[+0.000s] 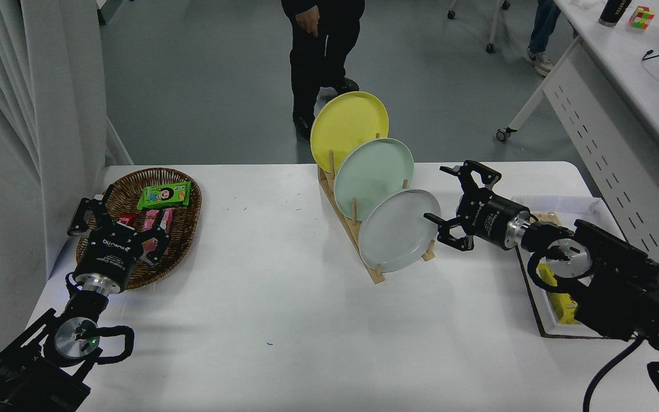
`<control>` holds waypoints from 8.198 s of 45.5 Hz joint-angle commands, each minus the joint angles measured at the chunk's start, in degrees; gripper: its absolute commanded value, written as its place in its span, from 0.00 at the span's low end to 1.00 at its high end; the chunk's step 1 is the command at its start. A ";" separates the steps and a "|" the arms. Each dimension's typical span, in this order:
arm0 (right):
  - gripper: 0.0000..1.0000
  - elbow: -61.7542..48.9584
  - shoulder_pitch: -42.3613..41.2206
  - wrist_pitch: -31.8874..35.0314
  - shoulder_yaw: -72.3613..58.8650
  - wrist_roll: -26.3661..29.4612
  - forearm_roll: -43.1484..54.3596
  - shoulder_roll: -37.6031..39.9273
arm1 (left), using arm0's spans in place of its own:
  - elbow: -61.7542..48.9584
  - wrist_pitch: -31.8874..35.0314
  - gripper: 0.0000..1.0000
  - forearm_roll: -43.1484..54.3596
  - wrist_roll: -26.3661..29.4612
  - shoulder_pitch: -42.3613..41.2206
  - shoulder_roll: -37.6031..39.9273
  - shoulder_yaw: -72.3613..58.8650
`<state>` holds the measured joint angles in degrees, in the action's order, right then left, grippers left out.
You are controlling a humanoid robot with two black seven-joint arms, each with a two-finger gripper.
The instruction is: Place the plate on the table
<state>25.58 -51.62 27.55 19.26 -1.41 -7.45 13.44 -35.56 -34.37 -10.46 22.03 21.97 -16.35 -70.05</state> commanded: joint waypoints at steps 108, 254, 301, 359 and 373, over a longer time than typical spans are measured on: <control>0.61 11.77 -3.58 -14.54 -6.95 0.09 -5.12 0.36 | -0.04 0.00 0.98 0.00 -0.06 0.00 0.00 0.00; 0.36 18.10 -4.46 -16.82 -9.59 0.09 -6.97 4.40 | 0.05 0.00 0.98 0.00 -0.06 0.00 0.00 0.00; 0.28 17.66 -4.90 -16.91 -9.85 0.00 -6.97 4.14 | 0.05 0.00 0.98 0.00 -0.06 0.00 0.00 0.00; 0.21 17.66 -5.25 -16.82 -9.94 0.00 -6.88 3.96 | -0.04 0.00 0.98 0.00 0.03 0.00 0.00 0.00; 0.18 17.66 -5.34 -16.82 -9.94 0.00 -6.97 3.96 | 0.05 0.00 0.98 0.00 0.03 0.00 0.00 0.00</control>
<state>43.24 -56.91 10.72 9.33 -1.41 -14.32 17.42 -35.55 -34.36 -10.46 22.04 21.97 -16.35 -70.05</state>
